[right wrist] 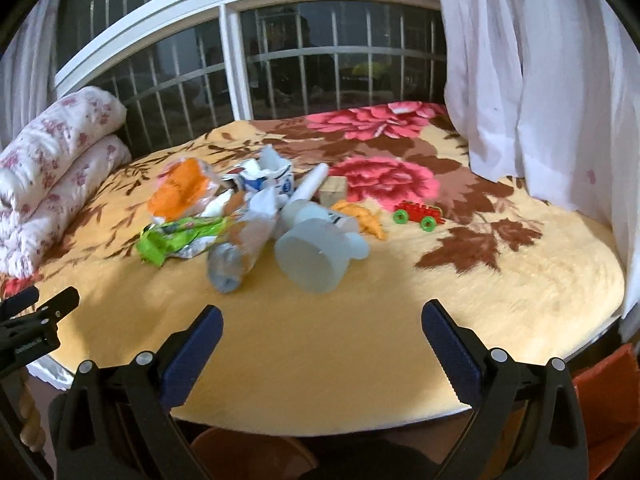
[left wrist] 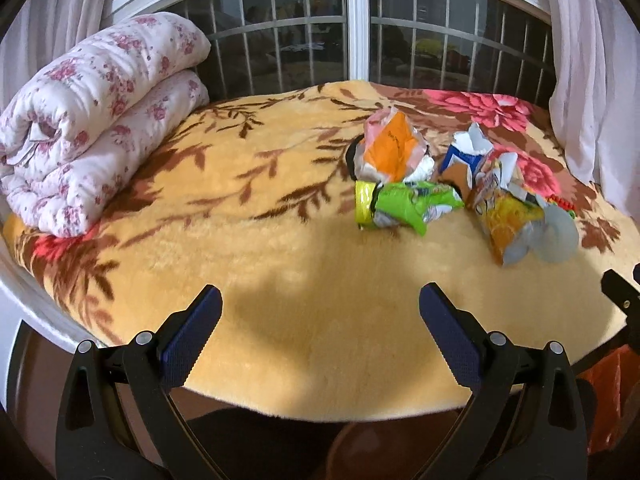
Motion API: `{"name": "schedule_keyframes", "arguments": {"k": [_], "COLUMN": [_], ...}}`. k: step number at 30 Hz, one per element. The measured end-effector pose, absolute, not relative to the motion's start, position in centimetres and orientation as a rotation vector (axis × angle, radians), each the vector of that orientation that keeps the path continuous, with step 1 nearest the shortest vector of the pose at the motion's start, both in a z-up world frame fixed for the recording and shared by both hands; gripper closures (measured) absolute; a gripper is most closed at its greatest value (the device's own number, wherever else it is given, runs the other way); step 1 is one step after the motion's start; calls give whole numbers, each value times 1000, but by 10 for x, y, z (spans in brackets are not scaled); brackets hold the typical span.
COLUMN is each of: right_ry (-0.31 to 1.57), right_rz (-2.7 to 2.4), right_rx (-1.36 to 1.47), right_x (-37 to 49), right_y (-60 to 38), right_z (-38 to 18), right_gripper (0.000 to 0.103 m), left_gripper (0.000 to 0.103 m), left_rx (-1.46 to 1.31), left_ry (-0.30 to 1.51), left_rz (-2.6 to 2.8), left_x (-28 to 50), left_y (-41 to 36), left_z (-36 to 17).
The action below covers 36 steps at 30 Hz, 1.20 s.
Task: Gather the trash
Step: 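Move both tools toward the pile of trash on the bed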
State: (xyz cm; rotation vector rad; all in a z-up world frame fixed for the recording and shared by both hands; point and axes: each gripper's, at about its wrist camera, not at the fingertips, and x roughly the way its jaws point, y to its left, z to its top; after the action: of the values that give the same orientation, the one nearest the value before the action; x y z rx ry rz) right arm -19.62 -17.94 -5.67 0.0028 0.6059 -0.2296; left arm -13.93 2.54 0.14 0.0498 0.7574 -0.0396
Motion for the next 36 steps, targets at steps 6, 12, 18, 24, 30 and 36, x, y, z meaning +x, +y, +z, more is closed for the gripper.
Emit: {"name": "schedule_keyframes", "arguments": {"k": [6,12,18,24,30,36], "right_ry": [627,653,682,696,711,690], "right_rz": [-242,-218,-205,-195,-181,-166], "right_rx": [-61,-48,-62,-49,-28,-34], "right_x": [-193,-183,-176,-172,-167,-164], "right_y": [-164,-160,-154,-153,-152,-145], "right_z": [-70,-75,-83,-86,-87,-80], "right_gripper": [5,5,5,5,5,5], "left_gripper": [7,7,7,7,7,7], "left_rx": [2,-2,14,23,26,26], "left_ry": [782,796,820,831,833,828], "left_rz": [-40,-29,-28,-26,-27,-21], "left_x": [-142,-136,-130,-128,-126,-126], "left_y": [34,35,32,32,30,30], "left_z": [-9,-18,-25,-29,-30,-30]}}
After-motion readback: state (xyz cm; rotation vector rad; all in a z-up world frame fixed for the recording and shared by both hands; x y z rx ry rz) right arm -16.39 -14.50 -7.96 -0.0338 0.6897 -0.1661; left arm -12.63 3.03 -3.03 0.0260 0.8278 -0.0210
